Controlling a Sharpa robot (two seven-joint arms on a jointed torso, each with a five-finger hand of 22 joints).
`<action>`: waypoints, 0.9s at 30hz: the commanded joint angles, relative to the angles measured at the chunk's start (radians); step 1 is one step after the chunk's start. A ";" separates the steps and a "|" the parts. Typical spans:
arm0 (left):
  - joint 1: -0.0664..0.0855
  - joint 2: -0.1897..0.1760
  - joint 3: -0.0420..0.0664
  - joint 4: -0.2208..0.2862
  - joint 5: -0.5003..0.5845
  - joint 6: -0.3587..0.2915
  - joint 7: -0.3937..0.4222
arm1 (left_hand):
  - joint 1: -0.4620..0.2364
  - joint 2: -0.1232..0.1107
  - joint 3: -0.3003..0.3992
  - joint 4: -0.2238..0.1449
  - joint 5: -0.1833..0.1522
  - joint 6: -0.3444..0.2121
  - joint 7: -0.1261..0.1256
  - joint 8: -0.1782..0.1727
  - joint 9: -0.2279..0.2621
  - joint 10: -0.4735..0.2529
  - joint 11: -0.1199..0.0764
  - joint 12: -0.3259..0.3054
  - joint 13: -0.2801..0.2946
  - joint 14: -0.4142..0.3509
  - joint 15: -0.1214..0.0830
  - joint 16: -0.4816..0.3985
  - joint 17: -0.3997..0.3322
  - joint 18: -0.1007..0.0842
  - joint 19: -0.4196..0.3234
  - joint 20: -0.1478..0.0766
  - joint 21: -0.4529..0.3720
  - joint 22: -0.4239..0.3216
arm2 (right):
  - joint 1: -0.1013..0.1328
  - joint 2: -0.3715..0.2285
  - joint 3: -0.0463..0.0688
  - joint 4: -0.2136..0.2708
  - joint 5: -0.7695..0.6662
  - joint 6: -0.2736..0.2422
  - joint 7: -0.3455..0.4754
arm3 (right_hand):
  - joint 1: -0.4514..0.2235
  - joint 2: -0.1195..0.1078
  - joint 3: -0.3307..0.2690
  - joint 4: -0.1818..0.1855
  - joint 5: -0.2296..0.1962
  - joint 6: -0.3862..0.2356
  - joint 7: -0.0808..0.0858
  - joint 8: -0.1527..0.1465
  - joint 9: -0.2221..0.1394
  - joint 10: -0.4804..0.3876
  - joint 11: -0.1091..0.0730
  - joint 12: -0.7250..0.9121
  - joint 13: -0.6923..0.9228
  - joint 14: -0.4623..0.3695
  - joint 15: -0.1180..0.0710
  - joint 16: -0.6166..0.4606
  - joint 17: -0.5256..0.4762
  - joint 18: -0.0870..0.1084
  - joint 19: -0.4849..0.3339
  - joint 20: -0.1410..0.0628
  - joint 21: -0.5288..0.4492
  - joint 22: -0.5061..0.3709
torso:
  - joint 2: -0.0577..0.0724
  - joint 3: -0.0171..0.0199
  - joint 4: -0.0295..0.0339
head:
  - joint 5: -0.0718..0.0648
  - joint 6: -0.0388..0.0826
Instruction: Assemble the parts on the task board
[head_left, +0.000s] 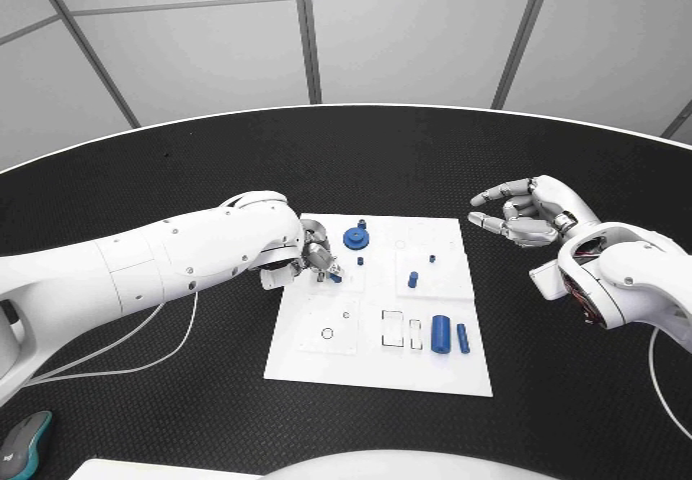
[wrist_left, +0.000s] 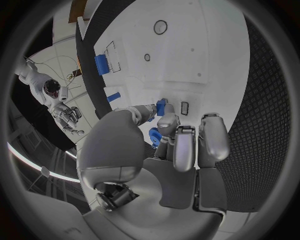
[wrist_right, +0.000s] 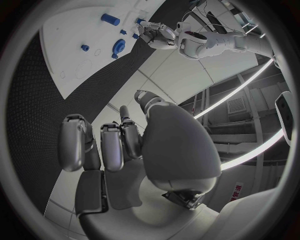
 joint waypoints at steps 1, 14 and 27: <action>0.000 0.001 0.000 0.000 -0.002 -0.005 0.000 | 0.000 0.005 0.150 -0.144 0.004 0.006 -0.002 0.004 0.002 0.008 0.002 0.005 0.002 0.082 -0.008 0.005 0.177 -0.005 0.004 0.002 0.002 -0.002 | 0.000 0.000 0.000 0.000 0.000 0.000 0.000 | -0.003 -0.010 0.007 0.001 0.003 -0.006 0.000 0.006 -0.001 0.006 0.000 0.002 0.092 0.061 -0.008 -0.003 0.069 0.007 0.001 -0.004 -0.007 0.060 | 0.001 0.0005 -0.0001 | -0.001 -0.002; 0.000 0.003 0.000 0.001 -0.005 0.003 -0.004 | 0.000 0.005 0.152 -0.146 0.004 0.006 -0.002 0.004 0.002 0.009 0.002 0.005 0.002 0.082 -0.008 0.005 0.177 -0.006 0.005 0.002 0.003 -0.001 | 0.000 0.000 0.000 0.000 0.000 0.001 0.000 | -0.003 -0.010 0.007 0.001 0.003 -0.006 0.000 0.006 -0.001 0.006 0.000 0.002 0.092 0.061 -0.008 -0.003 0.069 0.007 0.001 -0.004 -0.007 0.060 | 0.000 0.0006 0.0000 | -0.002 -0.004; 0.000 0.006 0.000 -0.002 -0.007 0.007 -0.010 | 0.000 0.005 0.153 -0.147 0.003 0.007 -0.002 0.005 0.003 0.010 0.002 0.007 0.004 0.082 -0.008 0.005 0.177 -0.006 0.005 0.002 0.003 -0.001 | 0.000 0.001 0.000 0.001 0.000 0.002 0.001 | -0.003 -0.010 0.007 0.001 0.003 -0.006 0.000 0.006 -0.001 0.006 0.000 0.002 0.092 0.061 -0.008 -0.003 0.069 0.007 0.001 -0.004 -0.007 0.060 | 0.000 0.0003 0.0002 | -0.001 -0.006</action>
